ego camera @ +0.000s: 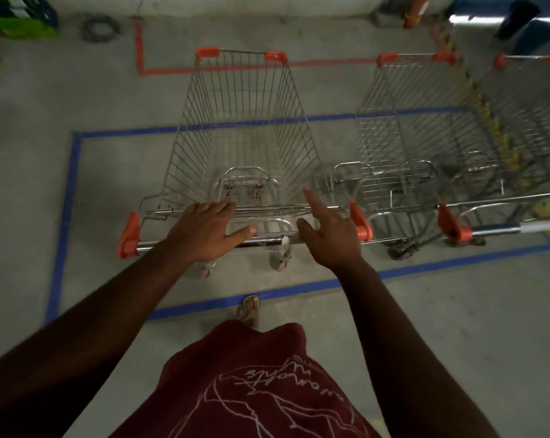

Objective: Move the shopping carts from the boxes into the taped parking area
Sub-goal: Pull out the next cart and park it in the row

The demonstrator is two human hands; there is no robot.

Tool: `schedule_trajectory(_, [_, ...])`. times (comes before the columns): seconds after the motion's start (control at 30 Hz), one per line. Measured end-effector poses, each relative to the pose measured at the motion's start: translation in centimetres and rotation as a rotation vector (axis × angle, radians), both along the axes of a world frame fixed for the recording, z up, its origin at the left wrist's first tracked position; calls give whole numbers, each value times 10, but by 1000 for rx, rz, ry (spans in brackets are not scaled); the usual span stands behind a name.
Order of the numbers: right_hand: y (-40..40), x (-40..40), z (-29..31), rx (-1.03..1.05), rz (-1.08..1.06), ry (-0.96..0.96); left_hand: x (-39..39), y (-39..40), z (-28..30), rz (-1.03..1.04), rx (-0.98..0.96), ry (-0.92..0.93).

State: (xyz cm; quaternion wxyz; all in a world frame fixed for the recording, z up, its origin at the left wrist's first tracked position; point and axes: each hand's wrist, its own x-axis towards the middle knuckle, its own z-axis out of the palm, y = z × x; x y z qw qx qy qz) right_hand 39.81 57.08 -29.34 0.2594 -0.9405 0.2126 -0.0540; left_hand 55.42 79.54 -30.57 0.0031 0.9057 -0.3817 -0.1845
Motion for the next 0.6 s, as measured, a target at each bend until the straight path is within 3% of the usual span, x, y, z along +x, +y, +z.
schedule_trajectory(0.2, [-40,4,0,407,-60,-205,-4,-82,12,-82,-15,136])
schedule_trajectory(0.37, [-73,-23,7,300,-35,-351,-17,-126,4,-89,63,10])
schedule_trajectory(0.6, [-158,-57,-12,204,23,-408,-48,-181,19,127,95,48])
